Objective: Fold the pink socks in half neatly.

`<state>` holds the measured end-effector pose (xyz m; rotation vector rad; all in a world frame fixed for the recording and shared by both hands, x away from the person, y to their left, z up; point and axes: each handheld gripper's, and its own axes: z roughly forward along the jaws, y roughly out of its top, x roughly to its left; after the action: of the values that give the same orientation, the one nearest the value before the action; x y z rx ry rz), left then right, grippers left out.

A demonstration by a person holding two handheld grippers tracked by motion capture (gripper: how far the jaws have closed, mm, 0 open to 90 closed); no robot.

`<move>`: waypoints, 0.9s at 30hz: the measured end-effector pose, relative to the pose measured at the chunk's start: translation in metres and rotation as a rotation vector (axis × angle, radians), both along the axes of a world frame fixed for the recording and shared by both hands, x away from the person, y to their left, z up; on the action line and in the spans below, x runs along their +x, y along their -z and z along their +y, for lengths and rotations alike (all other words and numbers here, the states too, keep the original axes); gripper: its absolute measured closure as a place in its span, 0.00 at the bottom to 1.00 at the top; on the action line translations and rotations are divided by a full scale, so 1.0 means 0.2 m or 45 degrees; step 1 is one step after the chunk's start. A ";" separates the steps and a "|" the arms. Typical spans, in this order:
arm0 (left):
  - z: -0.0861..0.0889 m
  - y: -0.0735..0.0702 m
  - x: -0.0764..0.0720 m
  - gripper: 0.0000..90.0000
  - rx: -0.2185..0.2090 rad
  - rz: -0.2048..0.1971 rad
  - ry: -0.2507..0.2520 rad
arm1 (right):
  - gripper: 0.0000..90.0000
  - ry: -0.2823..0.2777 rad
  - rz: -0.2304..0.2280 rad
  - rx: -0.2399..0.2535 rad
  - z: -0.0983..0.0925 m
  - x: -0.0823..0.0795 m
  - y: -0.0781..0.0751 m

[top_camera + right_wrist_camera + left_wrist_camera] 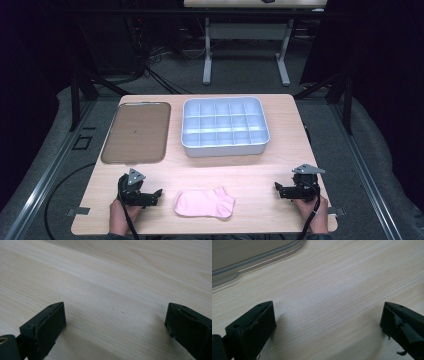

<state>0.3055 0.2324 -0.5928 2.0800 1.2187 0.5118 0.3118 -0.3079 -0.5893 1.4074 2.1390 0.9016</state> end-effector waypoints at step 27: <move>0.01 -0.01 -0.01 0.00 -0.007 -0.032 -0.072 | 0.00 0.062 0.021 0.005 0.00 0.02 -0.01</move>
<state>0.3032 0.2338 -0.5916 2.0335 1.2659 0.5583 0.3152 -0.3070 -0.5877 1.4674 2.1068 0.8792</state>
